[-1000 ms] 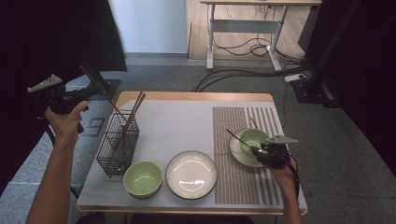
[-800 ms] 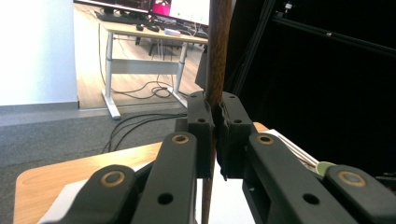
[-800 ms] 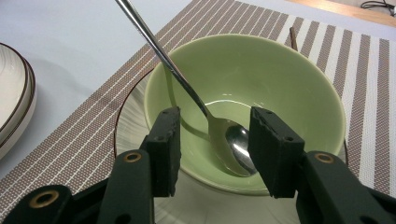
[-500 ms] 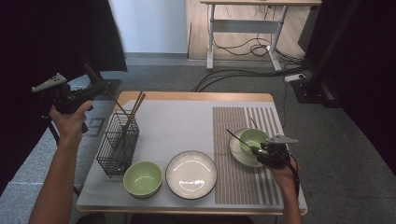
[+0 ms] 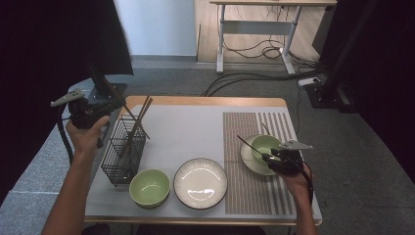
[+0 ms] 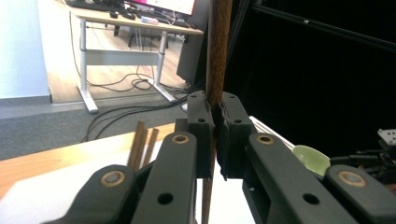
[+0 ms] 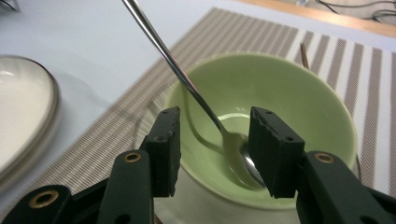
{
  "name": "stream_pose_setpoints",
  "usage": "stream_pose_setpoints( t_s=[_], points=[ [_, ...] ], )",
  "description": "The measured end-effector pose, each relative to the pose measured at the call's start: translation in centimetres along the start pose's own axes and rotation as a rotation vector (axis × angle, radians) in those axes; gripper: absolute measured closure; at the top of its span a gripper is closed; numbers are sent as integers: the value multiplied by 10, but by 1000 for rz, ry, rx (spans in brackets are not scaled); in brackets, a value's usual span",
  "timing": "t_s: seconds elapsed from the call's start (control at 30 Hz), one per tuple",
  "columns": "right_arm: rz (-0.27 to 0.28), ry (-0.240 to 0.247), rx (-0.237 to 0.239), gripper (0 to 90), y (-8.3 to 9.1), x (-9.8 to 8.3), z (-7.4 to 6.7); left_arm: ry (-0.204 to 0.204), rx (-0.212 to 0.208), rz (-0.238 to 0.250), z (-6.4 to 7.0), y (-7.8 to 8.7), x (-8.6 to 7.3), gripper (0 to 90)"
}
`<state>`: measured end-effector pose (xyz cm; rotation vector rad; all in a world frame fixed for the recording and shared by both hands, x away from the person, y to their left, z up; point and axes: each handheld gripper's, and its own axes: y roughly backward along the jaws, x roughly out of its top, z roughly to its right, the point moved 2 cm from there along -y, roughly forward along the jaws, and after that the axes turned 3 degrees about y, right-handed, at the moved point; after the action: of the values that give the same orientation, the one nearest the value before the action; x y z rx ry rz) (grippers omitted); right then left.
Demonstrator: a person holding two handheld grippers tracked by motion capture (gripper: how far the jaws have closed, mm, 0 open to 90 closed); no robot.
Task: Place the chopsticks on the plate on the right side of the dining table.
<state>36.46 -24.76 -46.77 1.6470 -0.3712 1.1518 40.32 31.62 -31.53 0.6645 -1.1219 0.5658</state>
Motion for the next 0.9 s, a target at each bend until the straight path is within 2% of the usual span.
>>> stream_pose_setpoints(
  t_s=[0.17,0.3,0.5,0.9],
  points=[
    [21,11,18,543,2,6,-5,4,-14,-19,6,-8,-9,848],
    [40,1,58,540,3,10,-7,8,-28,-28,12,-14,-16,848],
    [42,5,62,540,2,13,-8,16,-40,-39,17,-21,-24,848],
    [42,22,65,540,0,17,-12,7,-47,-57,23,-26,-29,848]
  ],
)
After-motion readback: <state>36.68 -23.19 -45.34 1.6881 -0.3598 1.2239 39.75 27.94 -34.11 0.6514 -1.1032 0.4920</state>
